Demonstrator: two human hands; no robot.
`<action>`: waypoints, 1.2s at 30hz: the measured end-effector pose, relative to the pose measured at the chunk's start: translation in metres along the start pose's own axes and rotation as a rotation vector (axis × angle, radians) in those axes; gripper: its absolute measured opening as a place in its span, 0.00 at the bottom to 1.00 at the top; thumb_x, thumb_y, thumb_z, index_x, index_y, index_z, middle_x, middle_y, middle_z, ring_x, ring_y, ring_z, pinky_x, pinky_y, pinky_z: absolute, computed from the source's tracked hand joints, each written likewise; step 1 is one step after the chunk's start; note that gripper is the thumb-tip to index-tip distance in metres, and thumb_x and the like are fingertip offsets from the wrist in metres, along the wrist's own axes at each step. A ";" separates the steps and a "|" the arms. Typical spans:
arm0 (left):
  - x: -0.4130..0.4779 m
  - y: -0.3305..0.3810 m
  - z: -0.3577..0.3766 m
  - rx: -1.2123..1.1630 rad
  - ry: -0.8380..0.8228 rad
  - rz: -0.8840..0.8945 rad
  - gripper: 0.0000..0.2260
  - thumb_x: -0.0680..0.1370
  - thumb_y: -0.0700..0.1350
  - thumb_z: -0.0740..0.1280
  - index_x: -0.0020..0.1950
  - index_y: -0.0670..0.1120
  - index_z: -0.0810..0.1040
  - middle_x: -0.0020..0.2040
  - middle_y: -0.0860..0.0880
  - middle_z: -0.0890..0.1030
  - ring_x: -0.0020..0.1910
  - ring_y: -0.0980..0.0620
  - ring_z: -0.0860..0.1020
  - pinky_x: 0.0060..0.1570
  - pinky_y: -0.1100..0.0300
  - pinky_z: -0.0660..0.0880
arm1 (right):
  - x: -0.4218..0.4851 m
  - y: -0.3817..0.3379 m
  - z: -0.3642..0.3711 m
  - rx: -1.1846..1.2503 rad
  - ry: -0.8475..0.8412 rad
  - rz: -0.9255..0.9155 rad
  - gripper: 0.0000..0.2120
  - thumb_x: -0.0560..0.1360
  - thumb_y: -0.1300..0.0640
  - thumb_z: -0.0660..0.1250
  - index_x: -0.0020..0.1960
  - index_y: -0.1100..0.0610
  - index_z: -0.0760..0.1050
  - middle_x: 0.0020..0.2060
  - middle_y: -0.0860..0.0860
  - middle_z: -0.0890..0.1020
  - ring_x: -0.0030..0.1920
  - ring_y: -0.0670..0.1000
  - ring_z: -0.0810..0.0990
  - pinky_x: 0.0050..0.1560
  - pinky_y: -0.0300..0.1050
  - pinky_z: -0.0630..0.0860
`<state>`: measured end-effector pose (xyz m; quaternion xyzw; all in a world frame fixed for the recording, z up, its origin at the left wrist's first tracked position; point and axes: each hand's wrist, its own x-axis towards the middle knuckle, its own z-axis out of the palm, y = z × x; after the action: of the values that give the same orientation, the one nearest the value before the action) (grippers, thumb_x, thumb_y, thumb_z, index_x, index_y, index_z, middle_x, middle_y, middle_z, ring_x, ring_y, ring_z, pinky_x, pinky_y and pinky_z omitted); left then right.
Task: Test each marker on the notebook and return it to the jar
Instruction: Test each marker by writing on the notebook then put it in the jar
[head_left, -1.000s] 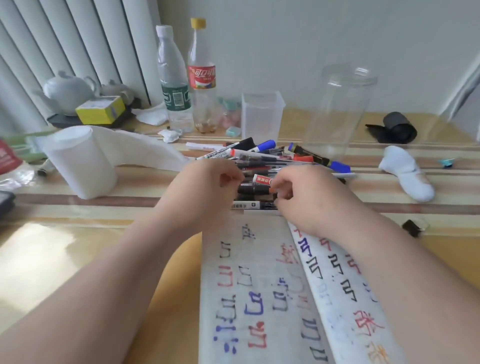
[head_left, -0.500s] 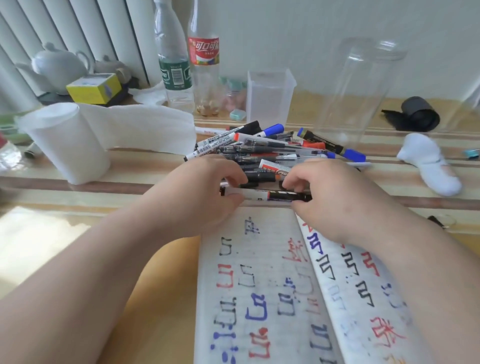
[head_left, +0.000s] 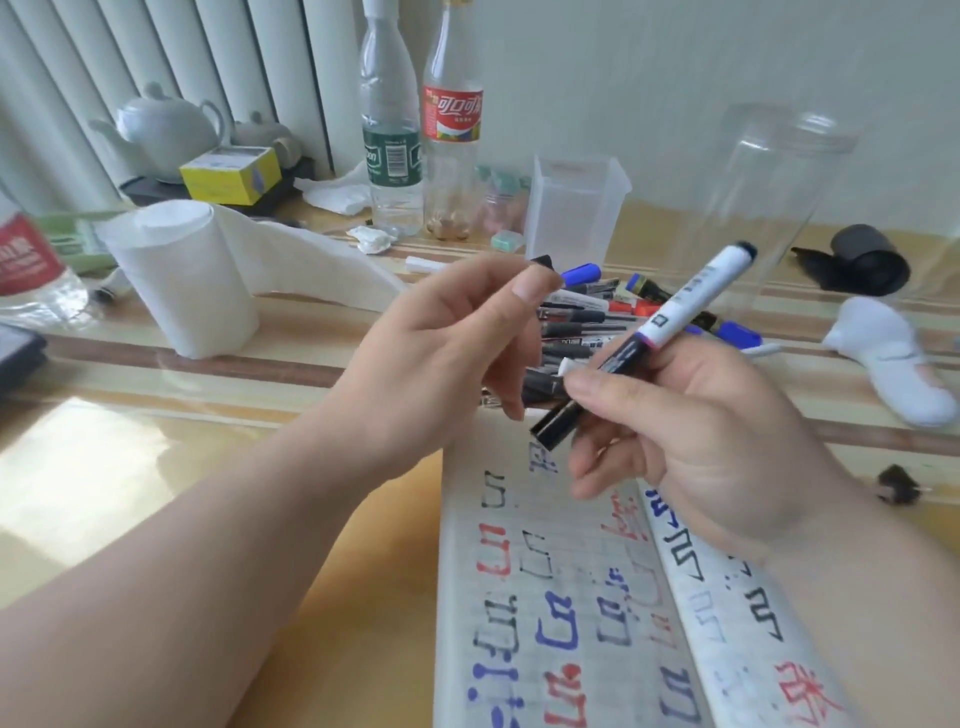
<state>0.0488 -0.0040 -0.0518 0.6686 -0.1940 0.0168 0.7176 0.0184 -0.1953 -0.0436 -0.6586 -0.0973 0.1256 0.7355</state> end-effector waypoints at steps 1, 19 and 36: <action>-0.001 -0.001 0.002 -0.006 -0.011 -0.015 0.13 0.81 0.51 0.64 0.57 0.43 0.81 0.37 0.43 0.74 0.32 0.46 0.72 0.32 0.56 0.76 | 0.000 0.002 0.002 0.051 -0.038 0.037 0.11 0.72 0.58 0.72 0.48 0.66 0.81 0.36 0.62 0.82 0.29 0.57 0.81 0.28 0.47 0.79; 0.006 -0.005 0.003 -0.549 0.083 -0.173 0.09 0.71 0.36 0.73 0.50 0.40 0.78 0.37 0.42 0.82 0.32 0.49 0.83 0.39 0.56 0.83 | 0.005 0.000 -0.023 0.317 -0.135 -0.033 0.22 0.62 0.64 0.68 0.56 0.59 0.77 0.30 0.60 0.73 0.25 0.52 0.68 0.22 0.39 0.62; -0.006 -0.004 0.012 -0.025 -0.097 -0.218 0.17 0.77 0.60 0.68 0.51 0.48 0.85 0.45 0.46 0.81 0.45 0.45 0.78 0.48 0.51 0.75 | 0.004 0.005 -0.007 0.011 -0.038 -0.026 0.02 0.69 0.62 0.67 0.41 0.57 0.78 0.23 0.55 0.71 0.19 0.49 0.65 0.21 0.35 0.63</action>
<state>0.0411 -0.0149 -0.0573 0.6768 -0.1547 -0.0960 0.7133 0.0238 -0.2001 -0.0499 -0.6507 -0.1191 0.1293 0.7387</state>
